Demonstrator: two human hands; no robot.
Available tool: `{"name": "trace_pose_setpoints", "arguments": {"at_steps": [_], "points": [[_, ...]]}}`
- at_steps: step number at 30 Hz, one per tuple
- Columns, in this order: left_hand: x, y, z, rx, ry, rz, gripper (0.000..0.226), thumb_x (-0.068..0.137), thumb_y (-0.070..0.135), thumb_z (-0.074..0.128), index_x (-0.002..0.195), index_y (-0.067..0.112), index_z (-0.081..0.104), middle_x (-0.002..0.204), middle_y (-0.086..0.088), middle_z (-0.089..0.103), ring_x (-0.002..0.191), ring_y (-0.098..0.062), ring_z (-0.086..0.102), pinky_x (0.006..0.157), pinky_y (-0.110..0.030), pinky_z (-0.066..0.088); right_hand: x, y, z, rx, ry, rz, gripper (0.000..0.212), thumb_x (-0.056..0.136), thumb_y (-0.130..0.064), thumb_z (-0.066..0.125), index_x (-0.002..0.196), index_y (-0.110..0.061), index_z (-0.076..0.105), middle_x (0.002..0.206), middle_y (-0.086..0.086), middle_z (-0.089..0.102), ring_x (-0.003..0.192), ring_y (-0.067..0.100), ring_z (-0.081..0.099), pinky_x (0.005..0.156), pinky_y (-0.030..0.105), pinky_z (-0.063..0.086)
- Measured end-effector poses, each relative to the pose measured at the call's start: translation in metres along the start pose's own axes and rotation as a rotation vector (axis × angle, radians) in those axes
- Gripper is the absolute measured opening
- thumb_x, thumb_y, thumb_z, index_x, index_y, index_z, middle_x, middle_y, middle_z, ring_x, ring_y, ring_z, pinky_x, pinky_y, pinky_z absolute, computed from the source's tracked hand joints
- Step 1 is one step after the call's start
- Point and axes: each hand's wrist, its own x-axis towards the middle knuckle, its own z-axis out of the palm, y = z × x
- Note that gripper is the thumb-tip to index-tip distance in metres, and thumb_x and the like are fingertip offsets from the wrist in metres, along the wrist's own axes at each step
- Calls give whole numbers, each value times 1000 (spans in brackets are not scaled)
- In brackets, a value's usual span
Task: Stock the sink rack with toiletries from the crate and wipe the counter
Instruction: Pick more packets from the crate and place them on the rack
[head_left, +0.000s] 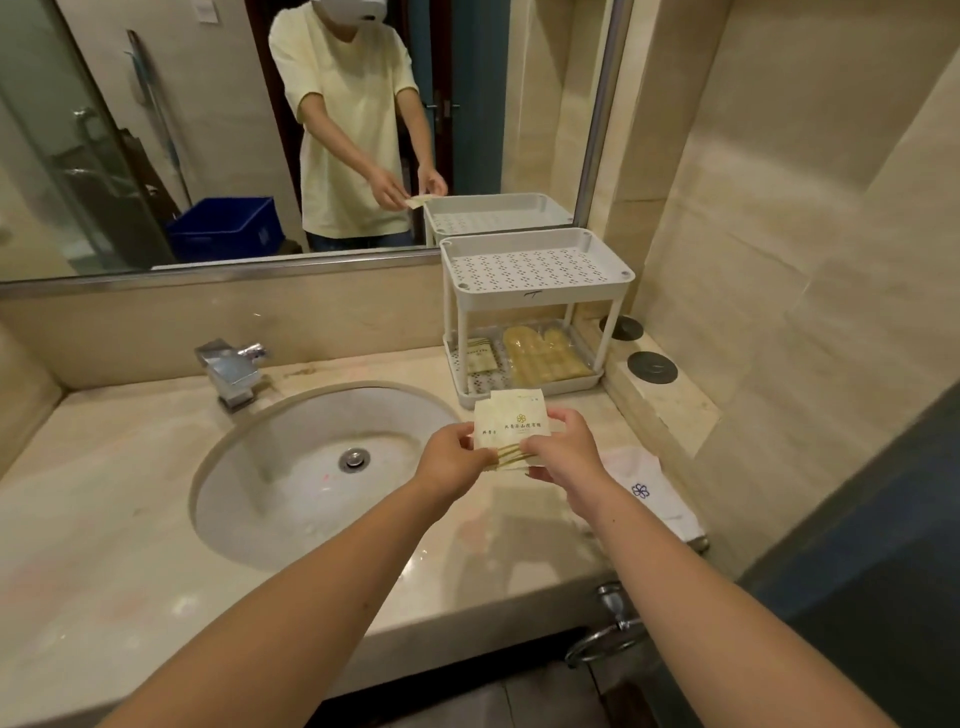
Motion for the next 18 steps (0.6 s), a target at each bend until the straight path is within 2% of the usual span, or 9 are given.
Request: {"name": "trace_pose_setpoints", "arguments": {"at_steps": [4,7,9,11,13,14,16,18], "points": [[25,6,1,63,-19,37,35,89,1,59,120,17,62,86,0,61,65,-8,51,56,-17,41,33,-4,-2,-11,-5,-7,55,83,5,57,130,-19,44,113,7,62,94,20,64,61,25,52],[50,12,5,68,-27,42,42,89,-4,54,115,28,54,90,2,61,69,-11,51,60,-20,43,64,-9,-3,-20,-6,-21,51,83,5,57,125,-21,46,113,6,63,95,21,64,61,26,52],[69,15,10,79,-34,41,41,88,-5,52,116,24,59,95,0,64,74,-12,54,64,-22,44,90,-13,-4,-42,-6,-23,49,82,6,56,121,-22,47,113,5,64,95,21,65,63,29,55],[94,18,18,83,-39,26,39,88,-5,51,117,19,61,99,1,65,76,-11,56,65,-20,45,123,-14,-5,-71,1,-19,51,80,5,58,122,-22,47,113,6,66,95,23,67,71,37,59],[120,20,27,75,-36,-2,35,87,-6,50,109,21,57,97,3,64,75,-9,56,63,-17,45,157,-15,-5,-106,5,-14,51,79,4,59,122,-22,48,113,7,66,93,25,68,78,45,60],[134,19,31,76,-31,-18,30,87,-7,49,104,16,58,97,-1,65,74,-10,55,61,-17,44,173,-16,-5,-117,4,-13,52,79,4,59,122,-22,47,113,7,66,92,25,68,79,47,59],[162,18,39,61,-6,-53,23,85,-7,48,100,7,59,97,-10,63,73,-14,52,61,-21,41,206,-17,-3,-151,0,-6,58,79,3,61,131,-20,46,116,7,64,91,24,67,81,45,59],[188,17,46,44,22,-90,28,86,-6,48,97,18,58,100,-2,61,79,-13,54,63,-21,40,237,-16,0,-177,-11,5,65,81,1,63,139,-19,42,109,4,63,85,21,65,80,40,58]]}}
